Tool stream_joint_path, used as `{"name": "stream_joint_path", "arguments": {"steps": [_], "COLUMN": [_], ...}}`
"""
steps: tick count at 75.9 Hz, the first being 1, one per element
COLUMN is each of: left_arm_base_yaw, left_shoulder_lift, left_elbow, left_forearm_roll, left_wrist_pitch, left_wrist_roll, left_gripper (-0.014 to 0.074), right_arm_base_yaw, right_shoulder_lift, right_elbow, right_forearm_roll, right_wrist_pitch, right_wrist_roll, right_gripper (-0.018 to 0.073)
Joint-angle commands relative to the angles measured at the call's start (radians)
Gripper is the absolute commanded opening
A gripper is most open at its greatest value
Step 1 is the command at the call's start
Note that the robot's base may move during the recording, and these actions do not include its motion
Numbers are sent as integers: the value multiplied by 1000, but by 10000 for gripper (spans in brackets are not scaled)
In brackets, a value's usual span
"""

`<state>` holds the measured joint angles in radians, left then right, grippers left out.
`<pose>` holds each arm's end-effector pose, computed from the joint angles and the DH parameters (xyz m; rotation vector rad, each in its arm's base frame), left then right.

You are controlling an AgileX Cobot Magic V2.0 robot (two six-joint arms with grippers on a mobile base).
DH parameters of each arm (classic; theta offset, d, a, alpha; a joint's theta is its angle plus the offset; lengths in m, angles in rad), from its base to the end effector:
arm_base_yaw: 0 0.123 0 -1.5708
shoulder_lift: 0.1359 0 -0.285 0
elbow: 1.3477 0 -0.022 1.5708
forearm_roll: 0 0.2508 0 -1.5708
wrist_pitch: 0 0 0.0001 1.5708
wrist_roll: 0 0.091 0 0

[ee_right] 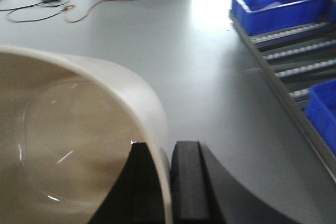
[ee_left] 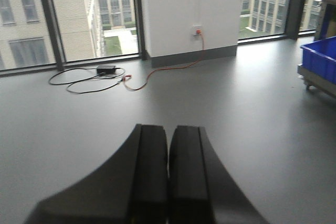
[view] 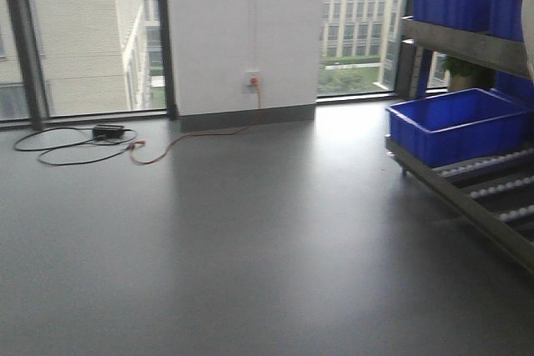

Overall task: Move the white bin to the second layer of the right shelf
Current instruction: 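Drive toward the windows and turn toward the roller shelf rack, then approach the roller shelf rack and stop in front of it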

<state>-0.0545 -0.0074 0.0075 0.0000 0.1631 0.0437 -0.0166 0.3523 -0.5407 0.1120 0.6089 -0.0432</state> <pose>0.0559 -0.0031 0.1962 0.0808 1.6448 -0.0082 0.0696 0.0047 0.3165 0.0187 1.9012 0.0827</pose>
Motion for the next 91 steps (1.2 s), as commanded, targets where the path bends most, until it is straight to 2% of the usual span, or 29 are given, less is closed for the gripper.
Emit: {"name": "stream_joint_path", "arguments": {"steps": [1, 91], "left_arm_base_yaw": [-1, -1], "left_shoulder_lift": [-18, -18], "left_elbow": [37, 37], "left_forearm_roll": [0, 0], "left_wrist_pitch": [-86, -86], "left_wrist_roll": [-5, -5], "left_gripper": [85, 85], "right_arm_base_yaw": [-7, -7], "right_shoulder_lift": [7, 7], "right_elbow": [-31, -31], "right_forearm_roll": [10, 10], "right_wrist_pitch": [-96, -95], "right_wrist_roll": [-3, -3], "right_gripper": [77, 77]}}
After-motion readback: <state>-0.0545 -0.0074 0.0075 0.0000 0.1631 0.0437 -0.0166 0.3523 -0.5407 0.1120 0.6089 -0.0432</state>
